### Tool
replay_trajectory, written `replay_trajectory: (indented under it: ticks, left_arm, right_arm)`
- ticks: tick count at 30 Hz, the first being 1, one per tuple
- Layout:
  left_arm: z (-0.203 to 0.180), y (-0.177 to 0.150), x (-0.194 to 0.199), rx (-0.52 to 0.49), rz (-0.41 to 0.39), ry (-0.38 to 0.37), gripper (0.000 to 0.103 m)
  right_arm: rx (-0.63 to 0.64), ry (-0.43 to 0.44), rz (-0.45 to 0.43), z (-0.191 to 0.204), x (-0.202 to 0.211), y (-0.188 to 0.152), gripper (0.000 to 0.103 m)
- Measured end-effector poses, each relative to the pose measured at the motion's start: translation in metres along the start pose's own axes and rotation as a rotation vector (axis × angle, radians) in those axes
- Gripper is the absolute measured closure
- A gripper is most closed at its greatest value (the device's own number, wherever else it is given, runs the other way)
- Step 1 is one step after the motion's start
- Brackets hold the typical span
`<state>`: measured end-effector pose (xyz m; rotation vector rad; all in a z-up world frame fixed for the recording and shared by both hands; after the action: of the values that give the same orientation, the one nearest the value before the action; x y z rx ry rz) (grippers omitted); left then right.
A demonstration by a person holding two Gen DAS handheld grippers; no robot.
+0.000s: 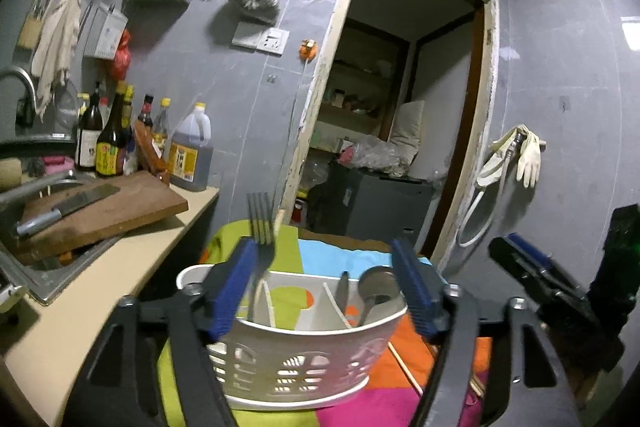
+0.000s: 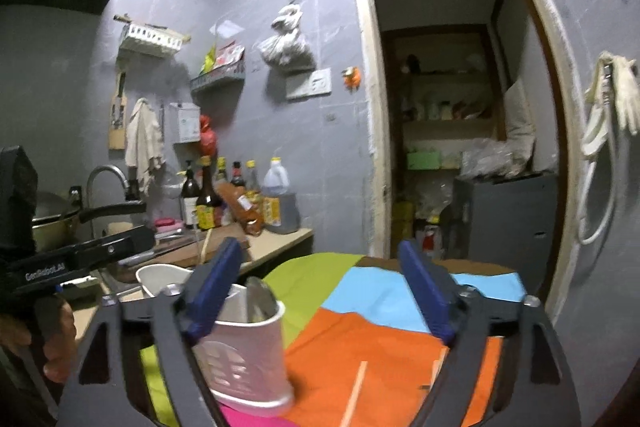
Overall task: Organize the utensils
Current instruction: 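Open the left tool to drop the fork into the basket while the right tool releases the spoon, then move both tools down toward the chopsticks and peeler on the cloth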
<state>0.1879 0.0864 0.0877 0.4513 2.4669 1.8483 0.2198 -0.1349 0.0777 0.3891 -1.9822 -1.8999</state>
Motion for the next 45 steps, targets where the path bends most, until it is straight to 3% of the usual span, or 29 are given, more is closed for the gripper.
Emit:
replay_trajectory:
  ticks: [2,5,16,22,33,37,39,41,45]
  left_arm:
    - [-0.010,-0.002,0.003,-0.015,-0.012,0.004,0.015]
    - [-0.024,-0.006,0.005,-0.031,-0.028,0.009,0.007]
    - [-0.076,-0.034,-0.007,-0.094,0.029,-0.042,0.005]
    - [-0.098,-0.063,-0.027,-0.151,0.109,-0.039,0.005]
    - [-0.114,-0.105,-0.059,-0.187,0.304,-0.051,0.005]
    - [-0.116,-0.116,-0.072,-0.182,0.378,-0.051,0.007]
    - [-0.117,-0.121,-0.081,-0.175,0.425,-0.048,0.013]
    - [-0.118,-0.127,-0.091,-0.178,0.474,-0.046,0.031]
    - [-0.116,-0.137,-0.112,-0.151,0.571,-0.046,0.050]
  right_arm:
    - [0.009,-0.032,-0.006,-0.009,0.011,0.002,0.009]
    - [0.010,-0.067,-0.023,-0.023,0.027,0.003,0.000]
    - [0.023,-0.187,0.011,-0.073,0.060,-0.010,0.000]
    - [0.022,-0.225,0.138,-0.097,0.052,-0.034,0.000]
    - [-0.114,-0.185,0.411,-0.129,0.021,-0.089,0.001]
    - [-0.105,-0.155,0.509,-0.128,0.007,-0.103,0.027]
    - [-0.111,-0.130,0.556,-0.126,0.000,-0.110,0.033]
    - [-0.121,-0.100,0.601,-0.125,-0.007,-0.117,0.049]
    - [-0.150,-0.058,0.668,-0.125,-0.018,-0.127,0.063]
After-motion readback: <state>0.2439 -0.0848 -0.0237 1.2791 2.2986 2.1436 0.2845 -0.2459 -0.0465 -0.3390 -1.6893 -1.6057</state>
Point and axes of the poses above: each gripper's, at about its wrist camera, not at the fingertips, and x roughly against the way its jaws point, z to its left, y to its top, the point moved 4 cm from there along -x, roughly the way its jaws point, and after that the axes turned 3 degrees about x, right-handed, at the moved point
